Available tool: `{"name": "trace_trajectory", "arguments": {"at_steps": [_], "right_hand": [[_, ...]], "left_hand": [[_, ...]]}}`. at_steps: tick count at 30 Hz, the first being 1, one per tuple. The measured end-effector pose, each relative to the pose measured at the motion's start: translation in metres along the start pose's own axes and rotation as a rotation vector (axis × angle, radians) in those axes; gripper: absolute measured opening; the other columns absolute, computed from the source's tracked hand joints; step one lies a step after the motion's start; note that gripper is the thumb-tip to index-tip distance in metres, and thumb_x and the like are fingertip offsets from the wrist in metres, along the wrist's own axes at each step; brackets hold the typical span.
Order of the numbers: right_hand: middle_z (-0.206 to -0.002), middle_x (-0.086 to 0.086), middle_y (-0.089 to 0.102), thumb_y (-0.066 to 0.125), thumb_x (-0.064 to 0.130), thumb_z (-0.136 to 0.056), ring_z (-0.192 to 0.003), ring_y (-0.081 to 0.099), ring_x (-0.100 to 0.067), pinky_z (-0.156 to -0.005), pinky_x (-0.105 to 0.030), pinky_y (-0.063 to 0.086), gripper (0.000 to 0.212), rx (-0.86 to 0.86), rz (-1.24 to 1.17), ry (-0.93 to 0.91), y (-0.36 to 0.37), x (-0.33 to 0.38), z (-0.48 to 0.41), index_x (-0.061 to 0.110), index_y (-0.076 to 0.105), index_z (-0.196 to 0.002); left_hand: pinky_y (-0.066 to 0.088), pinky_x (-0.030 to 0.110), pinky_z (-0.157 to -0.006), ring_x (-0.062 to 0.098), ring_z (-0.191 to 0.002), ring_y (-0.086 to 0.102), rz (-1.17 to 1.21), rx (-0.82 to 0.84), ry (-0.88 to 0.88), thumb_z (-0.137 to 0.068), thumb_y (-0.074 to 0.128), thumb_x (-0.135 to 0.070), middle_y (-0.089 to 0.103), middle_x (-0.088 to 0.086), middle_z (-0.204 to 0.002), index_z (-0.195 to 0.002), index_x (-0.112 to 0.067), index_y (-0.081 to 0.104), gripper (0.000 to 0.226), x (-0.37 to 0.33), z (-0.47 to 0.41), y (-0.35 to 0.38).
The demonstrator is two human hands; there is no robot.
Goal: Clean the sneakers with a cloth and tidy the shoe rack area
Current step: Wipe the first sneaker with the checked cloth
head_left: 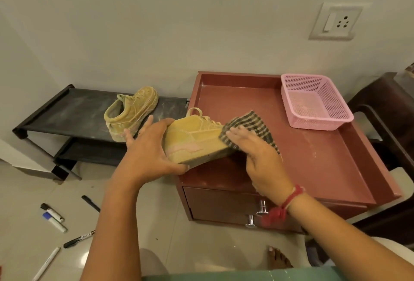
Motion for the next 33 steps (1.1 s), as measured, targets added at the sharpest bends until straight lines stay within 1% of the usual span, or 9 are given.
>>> {"name": "trace_trajectory", "arguments": {"at_steps": [2, 5, 10, 14, 18, 23, 28, 30, 33], "right_hand": [[-0.134, 0.002, 0.050, 0.031, -0.008, -0.073, -0.131, 0.037, -0.011, -0.114, -0.022, 0.019, 0.063, 0.005, -0.028, -0.009, 0.001, -0.005, -0.001, 0.011, 0.055, -0.128], [-0.127, -0.006, 0.057, 0.033, -0.007, -0.070, -0.125, 0.048, -0.021, -0.109, -0.018, 0.025, 0.060, -0.111, -0.096, 0.192, -0.009, -0.019, -0.017, 0.008, 0.060, -0.122], [-0.133, 0.006, 0.047, 0.033, -0.013, -0.071, -0.131, 0.036, -0.006, -0.112, -0.013, 0.018, 0.065, 0.004, -0.077, 0.010, 0.001, -0.005, -0.001, 0.011, 0.055, -0.127], [-0.126, -0.006, 0.057, 0.037, -0.018, -0.071, -0.124, 0.049, -0.021, -0.102, 0.001, 0.019, 0.060, -0.105, -0.111, 0.241, -0.013, -0.030, -0.023, 0.005, 0.060, -0.121], [-0.128, 0.007, 0.050, 0.034, -0.011, -0.069, -0.126, 0.042, -0.005, -0.109, -0.010, 0.022, 0.064, -0.067, -0.122, 0.064, -0.005, -0.011, -0.005, 0.009, 0.057, -0.125], [-0.122, 0.003, 0.053, 0.037, -0.022, -0.075, -0.124, 0.046, -0.017, -0.097, 0.005, 0.018, 0.062, -0.099, -0.143, 0.287, -0.008, -0.040, -0.020, 0.010, 0.057, -0.124], [-0.121, 0.006, 0.053, 0.037, -0.022, -0.075, -0.119, 0.046, -0.009, -0.096, 0.001, 0.025, 0.063, -0.064, -0.164, 0.255, -0.005, -0.042, -0.022, 0.011, 0.057, -0.125], [-0.116, 0.007, 0.053, 0.037, -0.021, -0.078, -0.115, 0.047, -0.013, -0.088, 0.000, 0.027, 0.061, -0.032, -0.196, 0.359, -0.006, -0.050, -0.029, 0.013, 0.056, -0.125], [-0.113, 0.005, 0.055, 0.038, -0.022, -0.075, -0.112, 0.048, -0.011, -0.089, 0.003, 0.025, 0.060, -0.057, -0.143, 0.308, -0.007, -0.047, -0.029, 0.010, 0.061, -0.120]], "left_hand": [[-0.004, 0.061, -0.115, 0.011, -0.146, 0.003, 0.055, 0.006, -0.017, -0.043, 0.072, -0.059, 0.035, -0.011, -0.146, -0.139, -0.037, 0.031, 0.107, 0.000, 0.000, -0.003], [-0.001, 0.060, -0.115, 0.010, -0.146, 0.002, 0.097, 0.003, -0.018, -0.044, 0.076, -0.052, 0.033, -0.012, -0.147, -0.139, -0.039, 0.031, 0.106, -0.003, -0.001, -0.006], [-0.003, 0.060, -0.115, 0.010, -0.146, -0.001, 0.118, 0.007, -0.017, -0.044, 0.077, -0.050, 0.032, -0.018, -0.143, -0.138, -0.044, 0.030, 0.105, 0.005, -0.003, -0.009], [0.004, 0.061, -0.115, 0.015, -0.147, -0.001, 0.123, 0.027, -0.037, -0.041, 0.072, -0.059, 0.030, -0.023, -0.138, -0.139, -0.047, 0.027, 0.108, 0.008, -0.003, -0.008], [0.016, 0.064, -0.111, 0.024, -0.145, 0.014, 0.200, 0.062, -0.078, -0.043, 0.075, -0.057, 0.035, -0.019, -0.136, -0.133, -0.057, 0.025, 0.103, 0.015, -0.005, -0.005], [0.020, 0.064, -0.110, 0.022, -0.143, 0.021, 0.196, 0.052, -0.073, -0.042, 0.076, -0.057, 0.037, -0.018, -0.136, -0.128, -0.061, 0.024, 0.100, 0.016, -0.006, -0.005], [0.021, 0.063, -0.110, 0.022, -0.143, 0.020, 0.222, 0.065, -0.072, -0.044, 0.079, -0.055, 0.035, -0.014, -0.143, -0.117, -0.075, 0.020, 0.096, 0.016, -0.007, -0.005], [0.022, 0.062, -0.111, 0.021, -0.144, 0.019, 0.245, 0.059, -0.057, -0.044, 0.080, -0.054, 0.034, -0.015, -0.144, -0.122, -0.072, 0.020, 0.100, 0.020, -0.007, -0.003], [0.023, 0.058, -0.112, 0.018, -0.143, 0.021, 0.282, 0.080, -0.037, -0.045, 0.081, -0.051, 0.033, -0.018, -0.144, -0.132, -0.065, 0.022, 0.106, 0.022, -0.007, -0.001]]}}
Point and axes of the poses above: each hand's wrist, its own z-axis away from the middle knuckle, its own y-axis out of the palm, x = y × z, the point moved 2 cm from there along -z, towards the middle knuckle
